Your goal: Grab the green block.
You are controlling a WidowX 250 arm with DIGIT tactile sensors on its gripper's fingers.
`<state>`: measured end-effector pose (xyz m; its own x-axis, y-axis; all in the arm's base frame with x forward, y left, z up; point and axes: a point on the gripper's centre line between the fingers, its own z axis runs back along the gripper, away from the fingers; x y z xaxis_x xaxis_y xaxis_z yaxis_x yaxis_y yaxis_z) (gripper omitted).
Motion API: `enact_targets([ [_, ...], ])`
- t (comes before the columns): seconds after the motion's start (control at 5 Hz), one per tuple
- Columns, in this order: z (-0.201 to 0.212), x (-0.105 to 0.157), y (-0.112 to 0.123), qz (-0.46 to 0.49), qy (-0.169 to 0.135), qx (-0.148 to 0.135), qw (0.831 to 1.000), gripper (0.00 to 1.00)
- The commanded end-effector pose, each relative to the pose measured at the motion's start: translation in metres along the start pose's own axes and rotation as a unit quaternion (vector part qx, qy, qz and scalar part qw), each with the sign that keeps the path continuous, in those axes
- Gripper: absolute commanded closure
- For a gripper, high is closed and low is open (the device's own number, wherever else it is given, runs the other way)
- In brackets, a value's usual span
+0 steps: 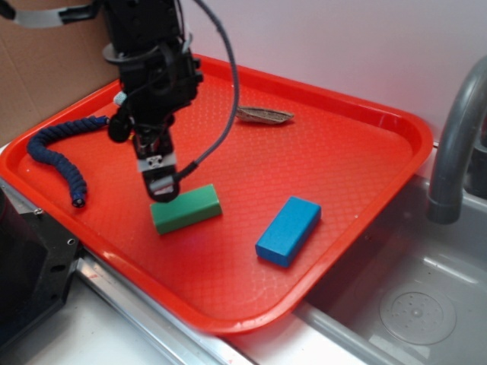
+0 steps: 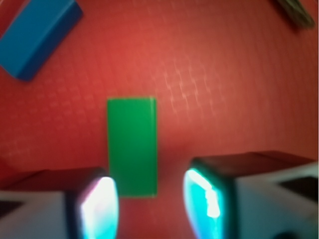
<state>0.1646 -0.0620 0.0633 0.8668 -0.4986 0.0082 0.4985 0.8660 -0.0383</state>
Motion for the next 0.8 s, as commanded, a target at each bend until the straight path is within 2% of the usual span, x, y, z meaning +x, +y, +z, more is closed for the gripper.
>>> enact_targets([
  [0.0,-0.021,0.008,-0.012,0.002,0.006,0.005,1.000,0.00],
  [0.4,-0.051,-0.003,-0.032,-0.005,0.016,-0.005,1.000,0.01],
  [0.6,-0.051,-0.008,-0.035,0.006,0.017,-0.001,1.000,1.00],
])
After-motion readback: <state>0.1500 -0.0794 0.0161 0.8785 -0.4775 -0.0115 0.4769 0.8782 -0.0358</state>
